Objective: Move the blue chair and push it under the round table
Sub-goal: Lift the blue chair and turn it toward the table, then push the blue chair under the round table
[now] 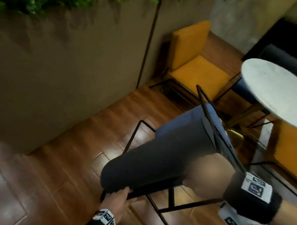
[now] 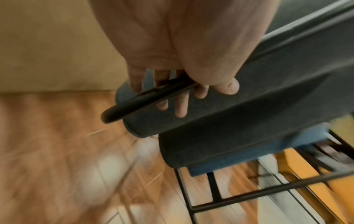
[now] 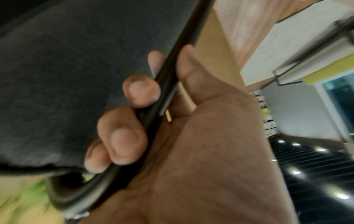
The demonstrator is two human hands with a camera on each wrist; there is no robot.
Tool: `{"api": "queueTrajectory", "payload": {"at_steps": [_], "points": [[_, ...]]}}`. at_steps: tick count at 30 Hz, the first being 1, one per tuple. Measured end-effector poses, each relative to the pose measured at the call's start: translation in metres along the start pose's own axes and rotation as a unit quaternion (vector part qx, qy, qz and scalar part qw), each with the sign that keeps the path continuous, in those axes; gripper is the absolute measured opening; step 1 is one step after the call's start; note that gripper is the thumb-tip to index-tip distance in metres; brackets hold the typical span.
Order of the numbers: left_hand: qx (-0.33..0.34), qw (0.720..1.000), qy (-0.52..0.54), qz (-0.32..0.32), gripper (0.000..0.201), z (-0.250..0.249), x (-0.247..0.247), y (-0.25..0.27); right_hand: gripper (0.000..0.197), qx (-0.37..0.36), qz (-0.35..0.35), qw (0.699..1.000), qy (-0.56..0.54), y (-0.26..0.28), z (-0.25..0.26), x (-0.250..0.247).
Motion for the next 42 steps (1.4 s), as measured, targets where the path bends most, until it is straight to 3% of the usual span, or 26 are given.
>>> {"api": "queueTrajectory", "payload": {"at_steps": [6, 8, 10, 12, 14, 19, 23, 25, 30, 33, 37, 42], "points": [[0.119, 0.988, -0.093, 0.03, 0.016, -0.083, -0.014, -0.032, 0.076, 0.12, -0.093, 0.984, -0.096, 0.081, -0.071, 0.11], [0.157, 0.979, -0.122, 0.051, 0.035, -0.12, -0.026, -0.04, 0.078, 0.173, -0.135, 0.969, -0.116, 0.102, -0.088, 0.151], [0.18, 0.971, -0.147, 0.058, 0.057, -0.154, -0.028, -0.048, 0.088, 0.205, -0.111, 0.96, -0.156, 0.123, -0.093, 0.19], [0.199, 0.957, -0.203, 0.055, 0.067, -0.188, -0.02, -0.054, 0.096, 0.243, -0.075, 0.944, -0.209, 0.142, -0.1, 0.233], [0.214, 0.943, -0.248, 0.06, 0.075, -0.222, -0.004, -0.056, 0.092, 0.269, -0.039, 0.929, -0.252, 0.162, -0.106, 0.266], [0.199, 0.915, -0.338, 0.093, 0.078, -0.282, 0.061, -0.058, 0.065, 0.305, 0.057, 0.862, -0.4, 0.193, -0.107, 0.365], [0.161, 0.903, -0.388, 0.092, 0.06, -0.302, 0.114, -0.079, 0.094, 0.299, 0.075, 0.789, -0.531, 0.181, -0.093, 0.457], [0.149, 0.896, -0.407, 0.094, 0.062, -0.298, 0.13, -0.09, 0.097, 0.293, 0.083, 0.778, -0.55, 0.172, -0.09, 0.487], [0.122, 0.888, -0.43, 0.109, 0.063, -0.292, 0.156, -0.105, 0.1, 0.285, 0.09, 0.75, -0.589, 0.159, -0.084, 0.522], [0.102, 0.891, -0.428, 0.116, 0.062, -0.294, 0.166, -0.111, 0.107, 0.307, 0.099, 0.751, -0.576, 0.155, -0.082, 0.513], [0.041, 0.902, -0.411, 0.124, 0.058, -0.286, 0.179, -0.122, 0.054, 0.336, 0.117, 0.737, -0.575, 0.144, -0.075, 0.507], [0.039, 0.896, -0.422, 0.129, 0.054, -0.282, 0.18, -0.125, 0.052, 0.331, 0.098, 0.775, -0.529, 0.148, -0.059, 0.516]]}}
Point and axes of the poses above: each hand's wrist, its own y-axis away from the middle knuckle, its own x-axis out of the palm, z = x × y, the point moved 2 cm from there along -y, towards the middle knuckle, and after that the axes turned 4 degrees about y, right-handed, at the moved point
